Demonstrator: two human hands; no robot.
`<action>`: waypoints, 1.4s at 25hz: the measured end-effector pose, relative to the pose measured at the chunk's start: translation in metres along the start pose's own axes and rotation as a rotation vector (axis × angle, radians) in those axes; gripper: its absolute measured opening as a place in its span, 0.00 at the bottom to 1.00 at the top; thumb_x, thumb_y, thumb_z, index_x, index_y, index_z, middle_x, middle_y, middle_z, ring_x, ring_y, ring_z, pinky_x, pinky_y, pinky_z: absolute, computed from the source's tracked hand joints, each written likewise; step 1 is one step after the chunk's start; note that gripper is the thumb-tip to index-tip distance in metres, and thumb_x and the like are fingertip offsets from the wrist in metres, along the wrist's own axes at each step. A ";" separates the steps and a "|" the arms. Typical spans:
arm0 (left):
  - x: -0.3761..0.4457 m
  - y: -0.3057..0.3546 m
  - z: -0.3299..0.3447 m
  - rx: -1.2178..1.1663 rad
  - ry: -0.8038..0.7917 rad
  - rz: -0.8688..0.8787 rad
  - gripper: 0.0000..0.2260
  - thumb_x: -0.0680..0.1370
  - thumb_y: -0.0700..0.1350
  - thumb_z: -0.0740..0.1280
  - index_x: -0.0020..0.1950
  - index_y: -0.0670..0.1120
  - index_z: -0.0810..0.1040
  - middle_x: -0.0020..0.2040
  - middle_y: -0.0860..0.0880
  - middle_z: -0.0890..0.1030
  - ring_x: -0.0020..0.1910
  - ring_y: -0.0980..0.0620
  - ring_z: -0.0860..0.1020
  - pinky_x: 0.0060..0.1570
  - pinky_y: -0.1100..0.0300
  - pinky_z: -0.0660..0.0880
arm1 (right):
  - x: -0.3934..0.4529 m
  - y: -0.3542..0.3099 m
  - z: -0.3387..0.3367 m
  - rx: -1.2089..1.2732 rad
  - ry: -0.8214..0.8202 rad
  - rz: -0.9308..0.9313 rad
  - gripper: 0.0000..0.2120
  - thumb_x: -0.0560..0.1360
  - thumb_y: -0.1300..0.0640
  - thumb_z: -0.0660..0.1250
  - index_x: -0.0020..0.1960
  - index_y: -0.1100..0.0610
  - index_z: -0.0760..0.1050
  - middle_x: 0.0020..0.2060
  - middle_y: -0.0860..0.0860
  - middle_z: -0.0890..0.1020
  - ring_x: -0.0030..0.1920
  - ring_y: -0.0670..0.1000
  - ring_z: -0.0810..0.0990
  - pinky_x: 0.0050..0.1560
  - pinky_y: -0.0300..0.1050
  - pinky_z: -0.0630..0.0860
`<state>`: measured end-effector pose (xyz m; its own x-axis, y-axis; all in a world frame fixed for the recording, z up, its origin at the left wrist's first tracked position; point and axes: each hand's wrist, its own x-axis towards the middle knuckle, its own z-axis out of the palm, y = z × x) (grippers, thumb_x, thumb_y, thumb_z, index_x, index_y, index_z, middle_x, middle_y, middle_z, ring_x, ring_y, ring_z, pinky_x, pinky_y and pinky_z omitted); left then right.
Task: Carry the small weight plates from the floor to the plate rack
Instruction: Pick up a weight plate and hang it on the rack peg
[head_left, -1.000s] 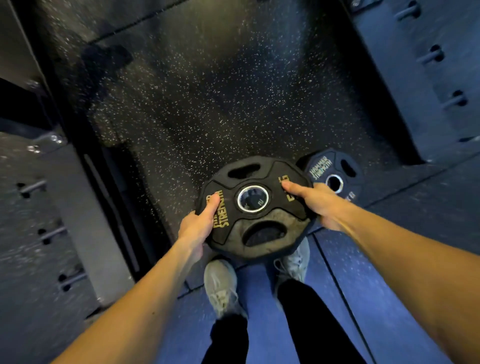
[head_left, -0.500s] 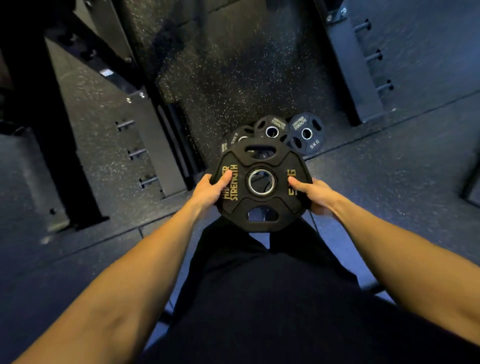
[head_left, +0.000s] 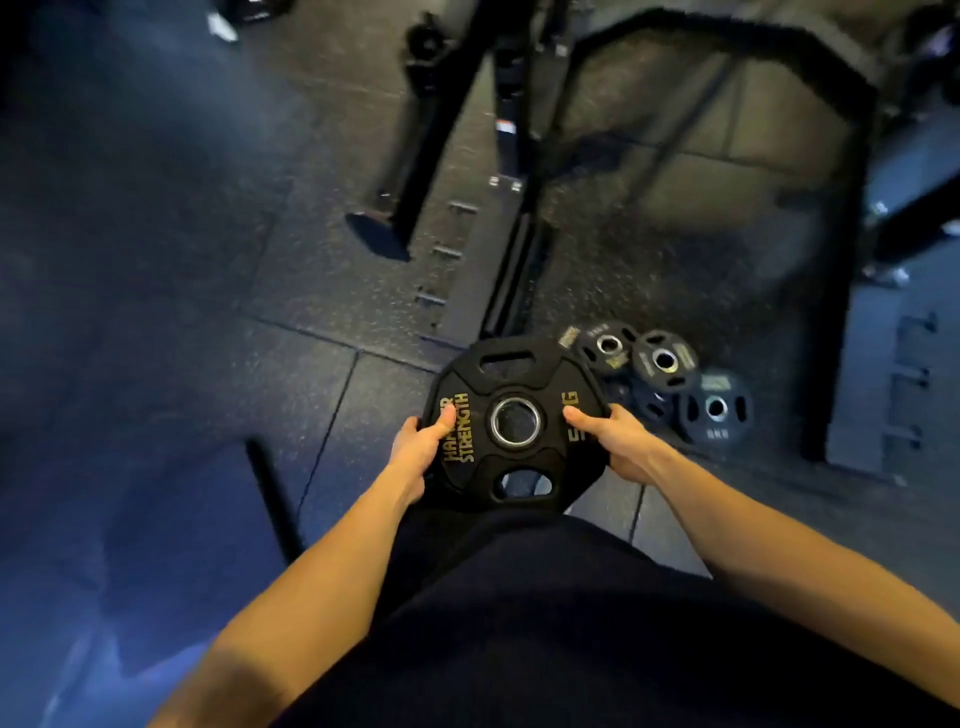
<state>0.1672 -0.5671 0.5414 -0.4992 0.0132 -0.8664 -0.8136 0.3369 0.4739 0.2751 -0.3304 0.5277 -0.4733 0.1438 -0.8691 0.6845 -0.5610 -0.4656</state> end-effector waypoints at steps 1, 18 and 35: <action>-0.004 -0.004 -0.018 -0.068 0.052 0.012 0.40 0.71 0.59 0.73 0.75 0.42 0.62 0.68 0.43 0.75 0.63 0.43 0.76 0.61 0.49 0.75 | 0.003 -0.005 0.020 -0.060 -0.032 0.002 0.32 0.66 0.54 0.78 0.66 0.62 0.70 0.55 0.58 0.83 0.53 0.58 0.84 0.52 0.56 0.81; 0.096 0.129 -0.381 -0.386 0.175 0.135 0.25 0.77 0.51 0.69 0.68 0.39 0.69 0.59 0.43 0.78 0.50 0.50 0.78 0.46 0.59 0.75 | 0.131 -0.085 0.434 -0.328 -0.168 -0.076 0.57 0.50 0.43 0.84 0.72 0.60 0.64 0.59 0.59 0.81 0.53 0.57 0.84 0.53 0.58 0.80; 0.350 0.563 -0.537 -0.242 0.078 0.231 0.14 0.77 0.52 0.69 0.54 0.43 0.73 0.46 0.46 0.81 0.40 0.52 0.78 0.37 0.58 0.75 | 0.333 -0.443 0.721 -0.234 -0.130 -0.173 0.48 0.57 0.46 0.82 0.70 0.59 0.66 0.60 0.56 0.80 0.57 0.56 0.81 0.55 0.59 0.79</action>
<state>-0.6257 -0.8783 0.5894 -0.6923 -0.0126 -0.7215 -0.7189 0.0997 0.6880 -0.5852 -0.6214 0.5651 -0.6505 0.1067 -0.7520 0.6894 -0.3326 -0.6435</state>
